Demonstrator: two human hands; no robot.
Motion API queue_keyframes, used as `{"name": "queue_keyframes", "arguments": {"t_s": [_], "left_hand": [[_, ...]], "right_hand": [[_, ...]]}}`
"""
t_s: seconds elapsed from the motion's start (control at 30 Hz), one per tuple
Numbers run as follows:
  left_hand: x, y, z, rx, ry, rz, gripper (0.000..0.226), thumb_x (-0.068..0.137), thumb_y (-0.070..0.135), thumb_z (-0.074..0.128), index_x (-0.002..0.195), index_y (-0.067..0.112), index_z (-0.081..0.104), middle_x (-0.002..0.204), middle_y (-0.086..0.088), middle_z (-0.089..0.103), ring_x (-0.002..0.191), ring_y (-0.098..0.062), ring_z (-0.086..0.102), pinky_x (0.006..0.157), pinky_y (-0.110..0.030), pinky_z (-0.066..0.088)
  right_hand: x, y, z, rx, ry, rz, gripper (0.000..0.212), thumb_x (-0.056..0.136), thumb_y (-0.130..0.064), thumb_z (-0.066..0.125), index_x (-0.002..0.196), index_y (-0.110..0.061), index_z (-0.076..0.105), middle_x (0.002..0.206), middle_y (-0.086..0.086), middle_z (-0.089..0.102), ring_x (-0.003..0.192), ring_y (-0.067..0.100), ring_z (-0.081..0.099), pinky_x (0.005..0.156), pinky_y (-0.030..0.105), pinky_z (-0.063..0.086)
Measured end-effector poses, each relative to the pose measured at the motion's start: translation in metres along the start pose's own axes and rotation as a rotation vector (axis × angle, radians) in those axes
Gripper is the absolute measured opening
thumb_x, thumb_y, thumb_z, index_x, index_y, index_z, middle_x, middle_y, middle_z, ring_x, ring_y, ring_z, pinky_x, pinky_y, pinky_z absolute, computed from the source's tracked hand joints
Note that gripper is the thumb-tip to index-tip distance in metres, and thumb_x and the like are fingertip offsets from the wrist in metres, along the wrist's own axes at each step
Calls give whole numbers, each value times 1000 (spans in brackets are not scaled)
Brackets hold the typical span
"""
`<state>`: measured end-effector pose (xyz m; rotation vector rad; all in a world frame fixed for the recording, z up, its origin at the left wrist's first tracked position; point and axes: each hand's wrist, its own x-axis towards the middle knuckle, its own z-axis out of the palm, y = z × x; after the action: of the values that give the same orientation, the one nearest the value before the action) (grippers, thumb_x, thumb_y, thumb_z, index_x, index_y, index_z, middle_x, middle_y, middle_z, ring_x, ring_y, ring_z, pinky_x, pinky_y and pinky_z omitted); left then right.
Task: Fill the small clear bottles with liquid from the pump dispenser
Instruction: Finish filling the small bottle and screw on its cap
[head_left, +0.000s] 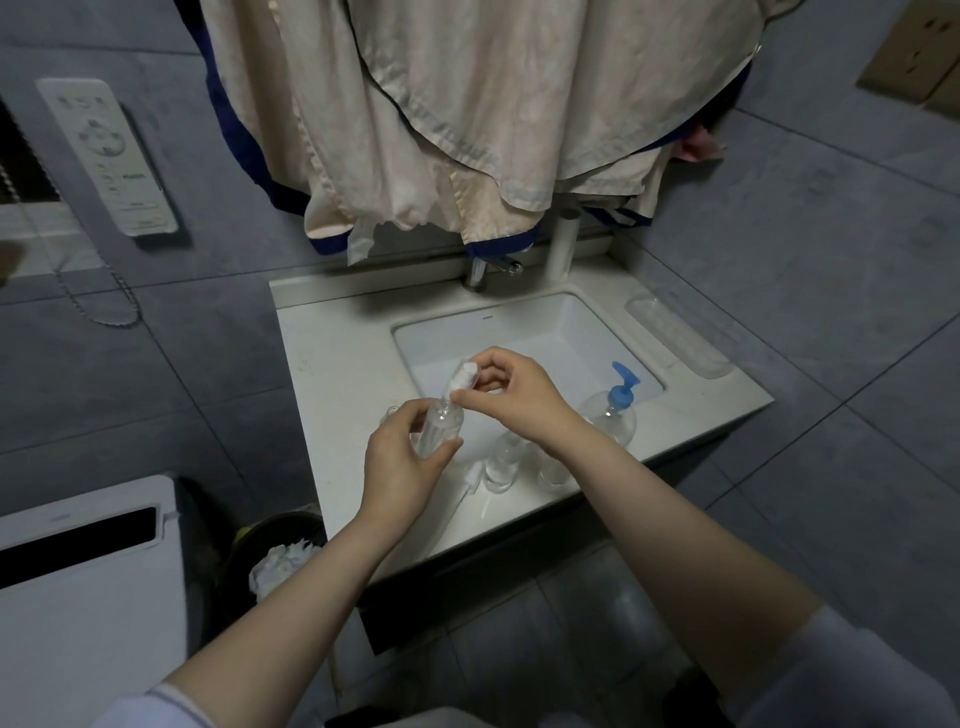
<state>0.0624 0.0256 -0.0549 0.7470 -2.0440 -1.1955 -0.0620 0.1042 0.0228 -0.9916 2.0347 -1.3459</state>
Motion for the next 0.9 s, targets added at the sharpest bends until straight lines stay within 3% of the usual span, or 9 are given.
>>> {"name": "queue_keyframes", "arguments": {"t_s": [0.23,0.37,0.43,0.57,0.67,0.73,0.77,0.83,0.9], "left_hand": [[1,5,5,27,-1,20,35,72,18,72,104,26,62,89,23,61,85,-1,56,75,-19,42],[1,5,5,17,-7,21,34,72,18,73,102,30,61,88,28,59,85,5,55,72,-11,39],[3,6,5,13,-14,20,35,72,18,73,102,31,61,88,27,59,86,6,55,71,-10,38],[2,4,6,33,-35,29,35,71,17,73,103,28,61,87,25,59,87,12,52,69,-7,38],[2,3,6,35,-40,25,37,71,17,73,105,28,62,89,23,61,87,15,52,69,-2,38],[3,4,6,27,-36,23,37,70,15,73,103,27,62,88,22,61,86,16,51,68,1,36],[4,5,6,29,-40,32,36,70,15,73,103,26,63,88,20,62,86,16,51,68,0,36],[4,6,6,42,-55,60,35,71,15,72,103,25,63,88,16,64,86,16,50,68,-3,37],[3,6,7,55,-66,73,34,71,17,71,104,25,63,89,15,65,86,15,49,67,-9,38]], "right_hand": [[6,-10,-15,-331,-130,-51,31,73,-26,81,84,-7,60,66,-2,53,59,10,46,64,30,42],[6,-15,-24,-418,-162,-125,27,76,-24,78,96,-13,63,78,-6,57,60,0,49,66,20,44],[5,-17,-26,-463,-158,-188,25,76,-22,78,93,-13,63,79,-6,57,60,1,48,65,23,44],[6,-19,-22,-744,-99,-162,33,77,-48,72,88,-19,60,75,-8,56,70,10,51,64,28,43],[4,-22,-27,-617,-263,-178,48,76,-29,77,119,-20,57,103,-4,58,79,8,53,74,21,47],[2,-25,-25,-612,-290,-213,33,79,-20,74,110,-14,62,98,0,60,74,10,52,70,20,45],[3,-25,-23,-665,-253,-202,22,83,-25,70,100,-12,65,89,0,60,72,12,52,69,24,44],[5,-25,-21,-799,-186,-135,35,90,-46,57,89,-11,62,80,0,57,74,16,52,69,30,43],[4,-26,-24,-698,-241,-86,38,89,-49,57,105,-15,59,95,-1,56,80,13,51,73,27,42]]}}
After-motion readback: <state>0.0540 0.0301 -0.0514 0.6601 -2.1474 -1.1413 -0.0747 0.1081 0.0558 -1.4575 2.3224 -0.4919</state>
